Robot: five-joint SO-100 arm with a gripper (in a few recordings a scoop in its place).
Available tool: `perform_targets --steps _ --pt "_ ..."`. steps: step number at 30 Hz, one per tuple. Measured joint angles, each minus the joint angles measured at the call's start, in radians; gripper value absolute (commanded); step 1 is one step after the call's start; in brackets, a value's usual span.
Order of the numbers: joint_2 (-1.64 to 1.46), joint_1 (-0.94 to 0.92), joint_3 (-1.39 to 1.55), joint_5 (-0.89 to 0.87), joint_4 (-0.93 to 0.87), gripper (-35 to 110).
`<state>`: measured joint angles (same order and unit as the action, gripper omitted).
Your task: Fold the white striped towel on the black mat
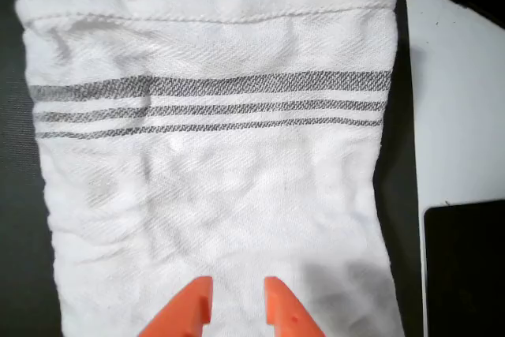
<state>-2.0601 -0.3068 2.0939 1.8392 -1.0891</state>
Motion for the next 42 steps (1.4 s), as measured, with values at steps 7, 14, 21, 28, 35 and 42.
perform_targets --steps 7,14,21,28,35,42 --pt "-0.133 0.1 0.089 -0.037 -0.023 9" --pt "-0.396 0.132 0.212 -0.098 -0.067 9" --pt "-0.68 0.132 0.215 -0.103 -0.275 9" --pt "-0.764 0.149 0.005 -0.12 -0.546 9" --pt "-0.709 0.15 -0.267 -0.143 -0.699 10" --pt "-0.617 0.124 -0.411 -0.146 -0.704 9"
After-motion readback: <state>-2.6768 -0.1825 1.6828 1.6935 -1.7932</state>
